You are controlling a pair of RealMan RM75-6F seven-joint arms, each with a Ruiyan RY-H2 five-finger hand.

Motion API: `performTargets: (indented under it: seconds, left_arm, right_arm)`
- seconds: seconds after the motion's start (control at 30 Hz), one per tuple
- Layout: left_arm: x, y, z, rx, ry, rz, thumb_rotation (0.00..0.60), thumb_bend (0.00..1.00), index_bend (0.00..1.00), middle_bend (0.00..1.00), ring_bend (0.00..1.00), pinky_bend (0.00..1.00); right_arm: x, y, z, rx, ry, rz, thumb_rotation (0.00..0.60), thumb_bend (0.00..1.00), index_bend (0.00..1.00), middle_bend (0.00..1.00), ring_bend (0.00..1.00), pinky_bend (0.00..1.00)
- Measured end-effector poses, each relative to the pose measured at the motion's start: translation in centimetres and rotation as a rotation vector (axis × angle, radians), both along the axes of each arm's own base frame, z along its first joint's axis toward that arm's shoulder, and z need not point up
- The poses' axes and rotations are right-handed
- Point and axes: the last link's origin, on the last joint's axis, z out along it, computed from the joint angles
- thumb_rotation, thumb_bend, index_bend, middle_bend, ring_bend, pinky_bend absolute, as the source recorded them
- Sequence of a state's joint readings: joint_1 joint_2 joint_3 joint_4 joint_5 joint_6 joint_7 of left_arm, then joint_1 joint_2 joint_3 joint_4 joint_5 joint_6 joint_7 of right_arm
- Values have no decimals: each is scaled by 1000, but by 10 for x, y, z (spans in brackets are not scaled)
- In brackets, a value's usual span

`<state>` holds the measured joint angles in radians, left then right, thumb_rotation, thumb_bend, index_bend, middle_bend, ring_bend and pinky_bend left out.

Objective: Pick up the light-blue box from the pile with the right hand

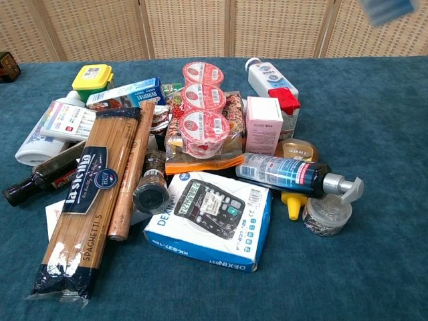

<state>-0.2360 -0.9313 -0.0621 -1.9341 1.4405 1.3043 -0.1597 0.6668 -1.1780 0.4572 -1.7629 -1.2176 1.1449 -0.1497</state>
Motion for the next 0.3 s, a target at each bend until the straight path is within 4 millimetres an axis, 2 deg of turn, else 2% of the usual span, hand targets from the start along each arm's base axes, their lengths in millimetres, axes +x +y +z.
performTargets:
  seconds: [0.13,0.3]
  left_arm:
    - [-3,-1,1,3,-3,3,600,416,0,0,0,0]
    - [-5,-1,1,6,-9,2,600,417,0,0,0,0]
  right_arm:
    - [21,-1,12,-14,-11,29,600,443,546,747,953,851]
    - [37,0,19,-21,-5,49,600,444,547,746,957,850]
